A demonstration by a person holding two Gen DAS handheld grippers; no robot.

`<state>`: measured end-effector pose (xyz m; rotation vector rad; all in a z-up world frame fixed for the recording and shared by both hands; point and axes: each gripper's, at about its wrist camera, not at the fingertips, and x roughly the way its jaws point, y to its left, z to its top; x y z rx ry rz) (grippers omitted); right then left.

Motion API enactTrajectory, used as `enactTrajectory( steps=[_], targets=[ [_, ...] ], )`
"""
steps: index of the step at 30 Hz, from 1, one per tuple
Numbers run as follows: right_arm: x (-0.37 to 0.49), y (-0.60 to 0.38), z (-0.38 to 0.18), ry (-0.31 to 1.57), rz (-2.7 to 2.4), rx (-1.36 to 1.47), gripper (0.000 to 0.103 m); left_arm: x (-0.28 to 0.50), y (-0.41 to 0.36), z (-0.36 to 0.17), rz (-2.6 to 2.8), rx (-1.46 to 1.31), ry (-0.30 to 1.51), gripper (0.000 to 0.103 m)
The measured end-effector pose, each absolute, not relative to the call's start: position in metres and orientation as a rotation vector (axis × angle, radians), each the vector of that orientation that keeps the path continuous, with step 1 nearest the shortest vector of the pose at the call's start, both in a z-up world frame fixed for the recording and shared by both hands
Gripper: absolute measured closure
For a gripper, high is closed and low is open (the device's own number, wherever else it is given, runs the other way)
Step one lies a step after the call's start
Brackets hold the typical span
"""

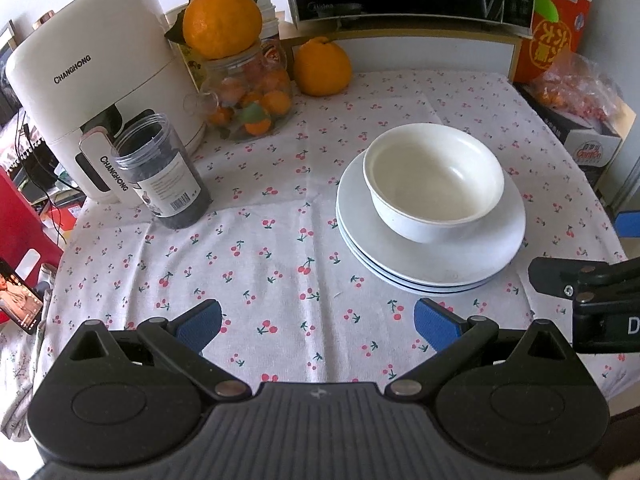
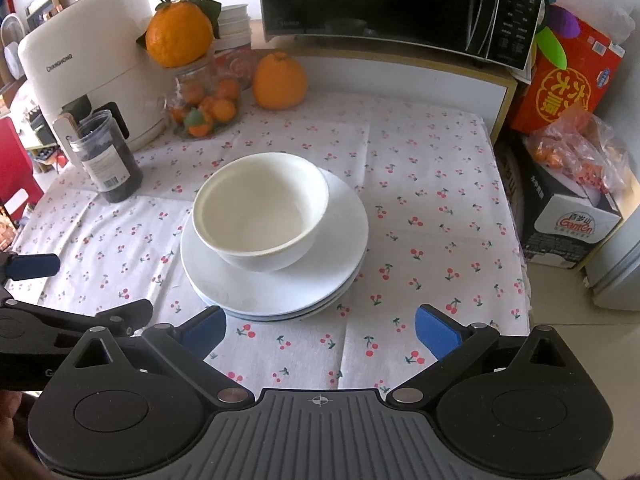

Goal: Organize plates and bowls

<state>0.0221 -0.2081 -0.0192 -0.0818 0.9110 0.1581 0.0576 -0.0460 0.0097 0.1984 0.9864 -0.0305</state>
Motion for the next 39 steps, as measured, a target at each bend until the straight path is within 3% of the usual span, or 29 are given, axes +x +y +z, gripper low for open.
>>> enactTrajectory(
  steps=[39],
  targets=[
    [0.0227, -0.2052, -0.0241, 0.931, 0.173, -0.078, 0.001, 0.0572, -0.0455, 0.0071, -0.039, 0.209, 0.997, 0.0]
  ],
)
